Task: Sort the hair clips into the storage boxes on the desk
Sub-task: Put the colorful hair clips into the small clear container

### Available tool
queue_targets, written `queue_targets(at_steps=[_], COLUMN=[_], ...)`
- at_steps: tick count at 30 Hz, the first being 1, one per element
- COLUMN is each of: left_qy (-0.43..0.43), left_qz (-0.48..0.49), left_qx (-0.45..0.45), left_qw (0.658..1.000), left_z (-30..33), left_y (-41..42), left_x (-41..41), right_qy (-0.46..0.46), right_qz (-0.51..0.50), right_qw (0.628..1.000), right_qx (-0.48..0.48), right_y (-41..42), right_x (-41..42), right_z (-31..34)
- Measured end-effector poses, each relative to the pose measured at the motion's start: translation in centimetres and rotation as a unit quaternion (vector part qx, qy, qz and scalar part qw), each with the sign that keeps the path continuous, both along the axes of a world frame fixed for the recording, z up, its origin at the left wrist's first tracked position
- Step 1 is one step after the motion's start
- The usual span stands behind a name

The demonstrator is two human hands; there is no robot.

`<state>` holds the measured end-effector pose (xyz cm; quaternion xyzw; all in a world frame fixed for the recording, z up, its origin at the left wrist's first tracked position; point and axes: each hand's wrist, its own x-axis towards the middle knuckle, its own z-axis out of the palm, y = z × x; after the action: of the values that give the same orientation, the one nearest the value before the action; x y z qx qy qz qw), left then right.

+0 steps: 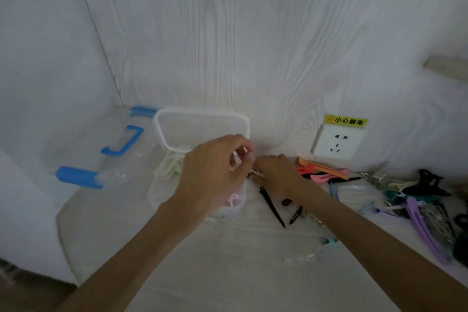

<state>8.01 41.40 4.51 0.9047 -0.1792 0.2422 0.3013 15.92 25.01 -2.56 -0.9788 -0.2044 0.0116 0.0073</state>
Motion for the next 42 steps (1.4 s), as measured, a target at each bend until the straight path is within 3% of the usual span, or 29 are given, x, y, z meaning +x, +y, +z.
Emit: queue_targets(at_steps=[3, 8, 11, 15, 19, 22, 26, 29, 31, 34, 36, 39, 40, 42], left_qy=[0.081, 0.178, 0.149, 0.104, 0.070, -0.010, -0.163, -0.264, -0.257, -0.169, -0.113, -0.066, -0.055, -0.045], left_qz=[-0.080, -0.142, -0.124, -0.106, -0.134, -0.137, -0.097, 0.050, 0.171, 0.262, 0.291, 0.309, 0.310, 0.296], left_qx=[0.049, 0.161, 0.181, 0.107, 0.072, 0.080, 0.036, -0.053, -0.110, -0.113, -0.103, -0.151, -0.180, -0.237], left_qw=[0.992, 0.960, 0.964, 0.983, 0.986, 0.987, 0.981, 0.962, 0.945, 0.943, 0.944, 0.937, 0.932, 0.924], left_z=[-1.7, -6.9, -9.6, -11.2, -11.4, -11.2, -10.5, -9.4, -9.2, -10.0, -10.5, -10.5, -10.4, -10.3], left_y=[-1.9, -4.9, -6.0, -6.0, -4.1, -2.3, -0.5, 0.6, 1.3, 2.1, 2.1, 1.9, 1.9, 2.0], left_x=[-2.8, -6.1, -6.9, -6.8, -6.4, -6.1, -5.9, -5.5, -4.8, -3.8, -3.6, -3.6, -3.7, -4.0], right_qy=[0.063, 0.081, 0.050, 0.020, -0.064, -0.149, -0.149, -0.170, -0.198, -0.229, -0.256, -0.282, -0.284, -0.275], right_qz=[-0.019, -0.080, -0.092, -0.072, -0.110, -0.136, -0.105, -0.129, -0.150, -0.169, -0.134, -0.048, -0.028, 0.010], right_qw=[0.998, 0.984, 0.984, 0.990, 0.972, 0.940, 0.906, 0.847, 0.803, 0.725, 0.711, 0.720, 0.741, 0.819], right_qx=[-0.009, 0.137, 0.146, 0.120, 0.196, 0.274, 0.383, 0.487, 0.542, 0.627, 0.641, 0.632, 0.607, 0.503], right_y=[-0.3, -1.3, -1.7, -2.3, -2.7, -2.7, -2.9, -3.2, -3.2, -2.4, -0.9, 2.8, 4.0, 6.0], right_x=[-1.3, -3.9, -5.4, -6.0, -6.9, -7.6, -7.8, -8.1, -8.2, -8.4, -8.7, -8.9, -8.7, -8.1], right_z=[1.6, 1.6, 1.3, 0.0, -1.7, -3.9, -3.8, -3.0, -2.9, -2.1, -1.2, 0.0, 0.2, 0.4])
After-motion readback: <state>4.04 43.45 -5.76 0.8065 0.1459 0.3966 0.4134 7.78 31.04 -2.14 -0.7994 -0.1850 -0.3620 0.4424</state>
